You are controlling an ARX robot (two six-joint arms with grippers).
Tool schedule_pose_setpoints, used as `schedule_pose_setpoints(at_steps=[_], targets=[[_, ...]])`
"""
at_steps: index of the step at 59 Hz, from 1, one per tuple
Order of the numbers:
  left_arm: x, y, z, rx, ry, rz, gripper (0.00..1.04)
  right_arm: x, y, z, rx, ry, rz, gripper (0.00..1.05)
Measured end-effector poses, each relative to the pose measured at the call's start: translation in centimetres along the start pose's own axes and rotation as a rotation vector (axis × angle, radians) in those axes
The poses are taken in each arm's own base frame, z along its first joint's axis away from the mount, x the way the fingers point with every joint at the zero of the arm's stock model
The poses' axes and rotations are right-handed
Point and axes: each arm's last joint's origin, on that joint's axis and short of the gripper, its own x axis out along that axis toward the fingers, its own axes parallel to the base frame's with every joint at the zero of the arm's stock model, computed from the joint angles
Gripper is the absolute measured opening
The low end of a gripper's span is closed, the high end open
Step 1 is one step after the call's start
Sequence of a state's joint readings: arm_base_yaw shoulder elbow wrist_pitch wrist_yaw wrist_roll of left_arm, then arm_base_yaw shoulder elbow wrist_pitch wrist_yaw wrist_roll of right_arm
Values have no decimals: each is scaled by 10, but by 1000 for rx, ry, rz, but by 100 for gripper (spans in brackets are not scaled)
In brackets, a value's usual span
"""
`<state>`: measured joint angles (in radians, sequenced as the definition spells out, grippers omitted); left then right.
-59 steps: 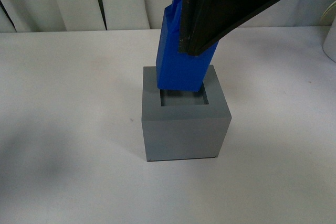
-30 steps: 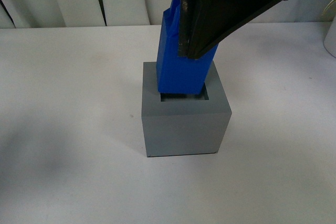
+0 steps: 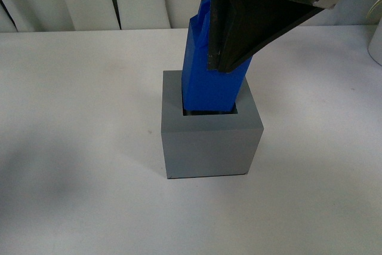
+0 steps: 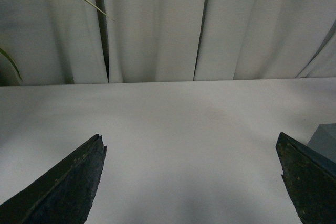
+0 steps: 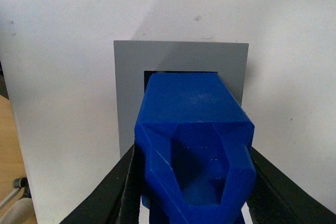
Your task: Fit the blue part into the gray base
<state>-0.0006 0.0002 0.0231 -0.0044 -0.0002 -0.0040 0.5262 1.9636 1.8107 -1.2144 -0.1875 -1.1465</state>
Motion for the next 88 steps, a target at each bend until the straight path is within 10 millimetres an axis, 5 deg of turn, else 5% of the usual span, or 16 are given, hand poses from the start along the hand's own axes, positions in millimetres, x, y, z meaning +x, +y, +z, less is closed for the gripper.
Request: schedule_pose_setpoints(at_steps=[88], targets=[[0,0,0,0,0,0,99,3,1,4,-10,30,2,47]])
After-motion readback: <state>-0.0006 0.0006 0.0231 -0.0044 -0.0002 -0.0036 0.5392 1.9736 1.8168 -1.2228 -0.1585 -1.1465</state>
